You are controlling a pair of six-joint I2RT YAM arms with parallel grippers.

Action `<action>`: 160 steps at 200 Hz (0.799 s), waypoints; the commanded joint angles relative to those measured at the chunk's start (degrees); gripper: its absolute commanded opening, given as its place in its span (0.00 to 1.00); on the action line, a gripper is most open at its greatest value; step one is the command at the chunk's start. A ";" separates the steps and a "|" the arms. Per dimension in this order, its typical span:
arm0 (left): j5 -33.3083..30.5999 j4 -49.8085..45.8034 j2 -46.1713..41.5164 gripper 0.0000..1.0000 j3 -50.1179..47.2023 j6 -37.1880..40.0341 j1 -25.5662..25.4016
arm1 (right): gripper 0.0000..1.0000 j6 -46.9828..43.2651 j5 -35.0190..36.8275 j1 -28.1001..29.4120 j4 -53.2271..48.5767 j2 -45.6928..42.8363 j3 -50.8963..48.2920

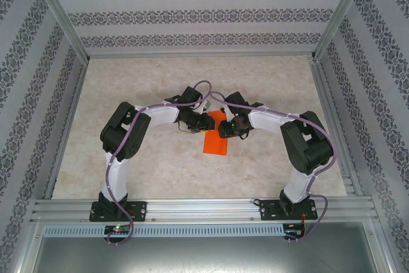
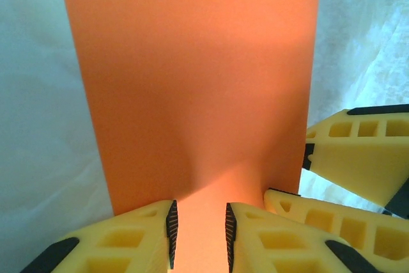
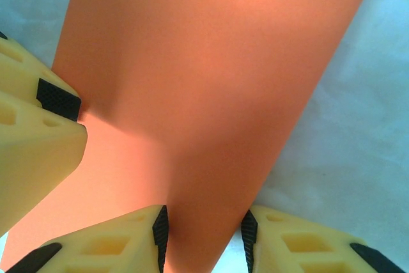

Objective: Fold a paper plane with a square sheet of paper (pick it up from the middle)
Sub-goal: Hold the square sheet of paper at the center of the table.

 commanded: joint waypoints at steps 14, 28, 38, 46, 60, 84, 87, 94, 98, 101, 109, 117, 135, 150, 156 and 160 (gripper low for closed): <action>0.45 -2.07 -0.02 0.30 1.90 1.66 -0.59 | 0.37 0.42 -0.95 -1.20 -0.06 -0.62 -1.65; 0.54 -2.08 -0.10 0.30 1.94 1.54 -0.59 | 0.37 0.35 -1.24 -1.21 0.00 -0.44 -1.55; 0.54 -2.14 -0.28 0.30 1.99 1.55 -0.59 | 0.36 0.10 -1.43 -1.21 0.00 -0.33 -1.60; 0.54 -2.21 -0.45 0.30 2.07 1.57 -0.59 | 0.36 -0.26 -1.48 -1.21 -0.07 -0.34 -1.54; 0.49 -2.56 -0.79 0.30 2.21 1.73 -0.59 | 0.36 -0.83 -1.09 -1.21 -0.57 -0.09 -1.33; 0.15 -3.09 -1.33 0.30 2.25 2.09 -0.59 | 0.36 -2.13 -0.43 -0.87 -1.43 0.09 -1.07; 0.23 -3.05 -1.35 0.30 2.30 2.10 -0.59 | 0.36 -2.31 -0.43 -0.88 -1.49 0.13 -1.02; 0.19 -3.15 -1.60 0.30 2.24 2.11 -0.59 | 0.36 -2.47 -0.43 -0.83 -1.64 0.18 -0.97; 0.11 -3.23 -1.73 0.30 2.25 2.10 -0.59 | 0.36 -2.60 -0.38 -0.80 -1.70 0.26 -0.95; 0.10 -3.27 -1.82 0.30 2.19 2.10 -0.59 | 0.36 -2.71 -0.34 -0.77 -1.84 0.33 -0.80; -0.03 -3.46 -2.13 0.30 2.16 2.26 -0.59 | 0.35 -3.03 -0.34 -0.81 -2.17 0.54 -0.64; -0.35 -3.77 -2.45 0.30 2.24 2.50 -0.59 | 0.35 -3.24 -0.21 -0.68 -2.44 0.77 -0.41; -1.12 -4.74 -2.88 0.30 2.51 2.98 -0.59 | 0.35 -3.76 0.32 -0.33 -3.09 1.23 0.19; -1.13 -5.05 -3.07 0.30 2.61 3.07 -0.59 | 0.35 -3.88 0.50 -0.24 -3.38 1.49 0.50; -1.22 -5.07 -3.18 0.30 2.52 3.07 -0.59 | 0.35 -3.96 0.61 -0.24 -3.41 1.56 0.58; -1.26 -5.07 -3.25 0.30 2.52 3.07 -0.59 | 0.35 -4.06 0.75 -0.24 -3.43 1.58 0.58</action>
